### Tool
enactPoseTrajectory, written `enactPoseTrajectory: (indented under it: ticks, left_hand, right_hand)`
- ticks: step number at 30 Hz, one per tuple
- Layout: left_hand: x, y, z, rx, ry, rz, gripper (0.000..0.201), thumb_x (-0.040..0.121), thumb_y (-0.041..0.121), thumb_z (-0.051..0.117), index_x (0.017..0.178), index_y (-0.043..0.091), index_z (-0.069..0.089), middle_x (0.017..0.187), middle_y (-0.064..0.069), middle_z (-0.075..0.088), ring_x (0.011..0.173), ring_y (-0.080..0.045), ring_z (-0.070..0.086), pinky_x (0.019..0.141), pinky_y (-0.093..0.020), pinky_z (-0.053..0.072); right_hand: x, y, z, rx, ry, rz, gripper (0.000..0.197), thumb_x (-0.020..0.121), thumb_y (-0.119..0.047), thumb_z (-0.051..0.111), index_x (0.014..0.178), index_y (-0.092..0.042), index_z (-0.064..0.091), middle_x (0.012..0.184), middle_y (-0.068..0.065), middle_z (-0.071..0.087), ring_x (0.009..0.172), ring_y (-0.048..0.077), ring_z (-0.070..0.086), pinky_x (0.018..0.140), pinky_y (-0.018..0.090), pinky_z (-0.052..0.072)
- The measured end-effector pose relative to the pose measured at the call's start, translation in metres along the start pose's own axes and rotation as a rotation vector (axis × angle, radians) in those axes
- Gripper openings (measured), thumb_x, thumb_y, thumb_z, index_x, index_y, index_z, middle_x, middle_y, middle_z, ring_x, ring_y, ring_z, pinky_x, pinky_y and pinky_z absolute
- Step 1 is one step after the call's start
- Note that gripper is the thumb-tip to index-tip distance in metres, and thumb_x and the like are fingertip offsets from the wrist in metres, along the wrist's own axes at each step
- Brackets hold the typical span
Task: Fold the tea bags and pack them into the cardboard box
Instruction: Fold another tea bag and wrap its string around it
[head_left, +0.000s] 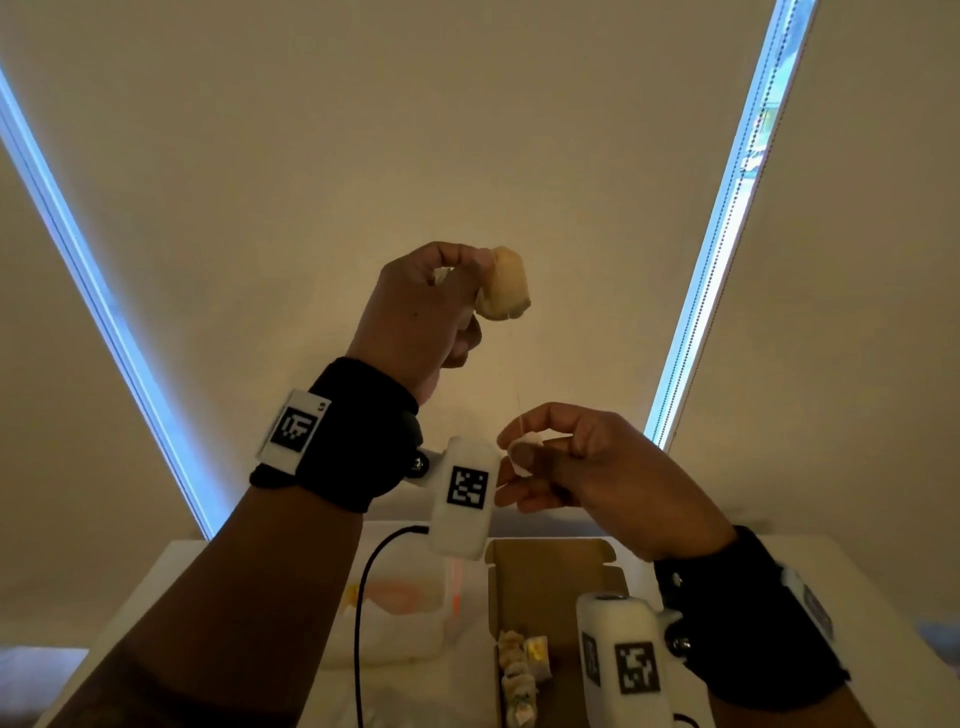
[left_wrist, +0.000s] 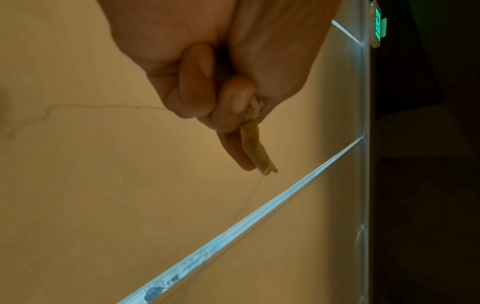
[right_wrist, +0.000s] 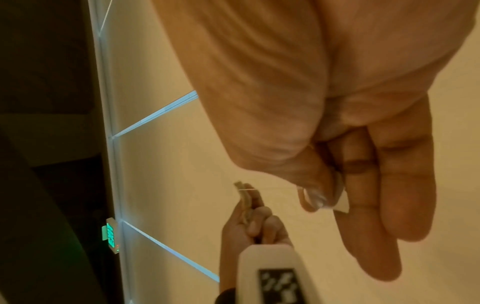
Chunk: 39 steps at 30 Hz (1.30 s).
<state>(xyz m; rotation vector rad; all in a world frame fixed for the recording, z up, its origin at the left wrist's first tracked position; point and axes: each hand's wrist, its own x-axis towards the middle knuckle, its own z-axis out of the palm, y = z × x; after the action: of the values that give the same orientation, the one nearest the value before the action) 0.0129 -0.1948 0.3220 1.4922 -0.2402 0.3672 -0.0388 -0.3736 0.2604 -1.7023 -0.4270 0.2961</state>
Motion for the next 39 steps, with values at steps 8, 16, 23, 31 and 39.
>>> enactPoseTrajectory:
  ticks: [8, 16, 23, 31, 39]
  left_hand:
    - [-0.023, 0.012, -0.006, -0.017, -0.271, 0.008, 0.019, 0.105, 0.021, 0.052, 0.091, 0.014, 0.063, 0.068, -0.011, 0.067, 0.038, -0.013, 0.03, 0.038, -0.018, 0.024]
    - [-0.028, 0.004, -0.022, 0.191, -0.099, 0.08, 0.012, 0.101, 0.021, 0.063, 0.099, 0.011, 0.068, 0.075, -0.032, 0.067, 0.046, -0.021, 0.034, 0.041, -0.022, 0.029]
    - [-0.033, -0.009, -0.021, 0.462, -0.14, 0.195, 0.011, 0.093, 0.03, 0.064, 0.093, 0.02, 0.07, 0.062, -0.007, 0.071, 0.044, -0.012, 0.046, 0.048, -0.023, 0.039]
    - [-0.031, -0.019, -0.017, 0.748, -0.09, 0.348, 0.016, 0.098, 0.023, 0.063, 0.095, 0.022, 0.08, 0.07, 0.01, 0.075, 0.066, 0.0, 0.067, 0.063, -0.007, 0.044]
    - [-0.028, -0.022, -0.017, 0.587, 0.005, 0.263, 0.017, 0.098, 0.028, 0.065, 0.09, 0.025, 0.08, 0.055, 0.02, 0.065, 0.05, 0.0, 0.057, 0.052, -0.012, 0.04]
  right_hand:
    - [0.026, -0.002, -0.017, -0.016, -0.053, 0.048, 0.022, 0.099, -0.02, 0.06, 0.117, -0.01, 0.066, 0.101, 0.009, 0.078, 0.092, 0.025, 0.076, 0.08, 0.031, 0.061]
    - [0.032, -0.019, -0.045, 0.276, 0.115, 0.006, 0.018, 0.086, -0.03, 0.064, 0.094, -0.014, 0.062, 0.097, 0.007, 0.075, 0.09, 0.021, 0.073, 0.072, 0.027, 0.055]
    - [0.043, -0.03, -0.041, 0.503, 0.167, -0.005, 0.006, 0.09, -0.016, 0.068, 0.093, -0.012, 0.065, 0.08, 0.003, 0.058, 0.067, 0.013, 0.055, 0.062, 0.024, 0.047]
    - [0.043, -0.039, -0.019, 0.562, 0.108, 0.046, 0.017, 0.087, -0.014, 0.07, 0.103, -0.008, 0.068, 0.096, 0.011, 0.075, 0.08, 0.015, 0.072, 0.064, 0.022, 0.052]
    - [0.04, -0.031, -0.005, 0.257, 0.196, -0.014, 0.027, 0.081, -0.022, 0.078, 0.105, -0.012, 0.074, 0.086, -0.001, 0.075, 0.076, 0.009, 0.068, 0.071, 0.029, 0.047]
